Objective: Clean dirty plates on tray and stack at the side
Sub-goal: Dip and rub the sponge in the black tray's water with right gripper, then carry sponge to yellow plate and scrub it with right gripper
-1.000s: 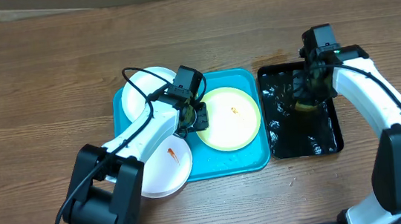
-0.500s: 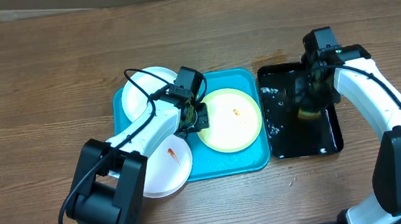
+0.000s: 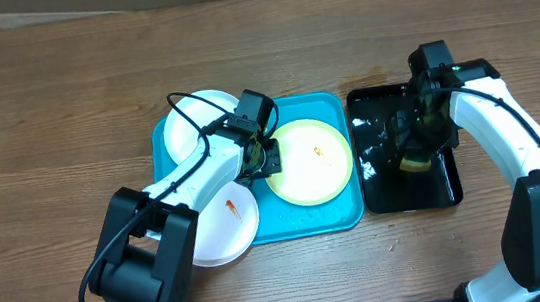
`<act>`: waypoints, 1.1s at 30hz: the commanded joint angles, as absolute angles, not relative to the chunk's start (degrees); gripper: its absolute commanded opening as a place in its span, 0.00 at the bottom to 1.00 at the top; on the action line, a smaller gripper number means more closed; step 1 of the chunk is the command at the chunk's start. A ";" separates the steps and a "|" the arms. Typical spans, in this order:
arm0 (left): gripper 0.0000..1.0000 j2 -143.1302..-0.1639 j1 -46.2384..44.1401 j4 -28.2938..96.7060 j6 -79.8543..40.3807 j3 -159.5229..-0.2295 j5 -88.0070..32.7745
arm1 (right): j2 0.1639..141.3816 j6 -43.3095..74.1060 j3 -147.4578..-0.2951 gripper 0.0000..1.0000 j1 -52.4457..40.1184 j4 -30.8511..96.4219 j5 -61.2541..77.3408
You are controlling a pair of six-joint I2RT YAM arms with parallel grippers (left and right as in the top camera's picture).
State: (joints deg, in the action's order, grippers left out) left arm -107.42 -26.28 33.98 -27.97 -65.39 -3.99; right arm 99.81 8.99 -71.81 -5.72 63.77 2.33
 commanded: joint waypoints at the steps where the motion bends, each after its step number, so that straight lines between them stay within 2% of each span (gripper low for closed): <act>1: 0.04 -108.31 -26.52 34.41 -27.00 -65.01 -2.33 | 98.89 9.17 -74.24 0.04 -5.89 62.89 3.05; 6: 0.04 -108.31 -26.09 35.42 -27.03 -65.01 -2.28 | 98.67 9.26 -75.75 0.04 -5.96 67.20 3.14; 11: 0.04 -108.31 -24.80 36.07 -27.29 -65.01 -2.31 | 98.70 9.45 -75.79 0.04 -5.93 65.67 2.92; 14: 0.04 -108.31 -24.34 36.34 -28.84 -65.01 -2.35 | 98.63 13.45 -75.92 0.04 -5.96 66.96 3.27; 29: 0.04 -108.31 -24.38 36.67 -29.19 -65.01 -2.55 | 98.70 13.08 -75.92 0.04 -6.11 63.29 1.41; 33: 0.04 -108.31 -24.40 36.71 -29.19 -65.01 -2.55 | 98.70 10.26 -75.92 0.04 -6.61 63.29 8.80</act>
State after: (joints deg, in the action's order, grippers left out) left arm -107.42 -24.97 35.97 -28.60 -65.67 -4.47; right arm 99.79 12.82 -74.26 -5.80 63.48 2.68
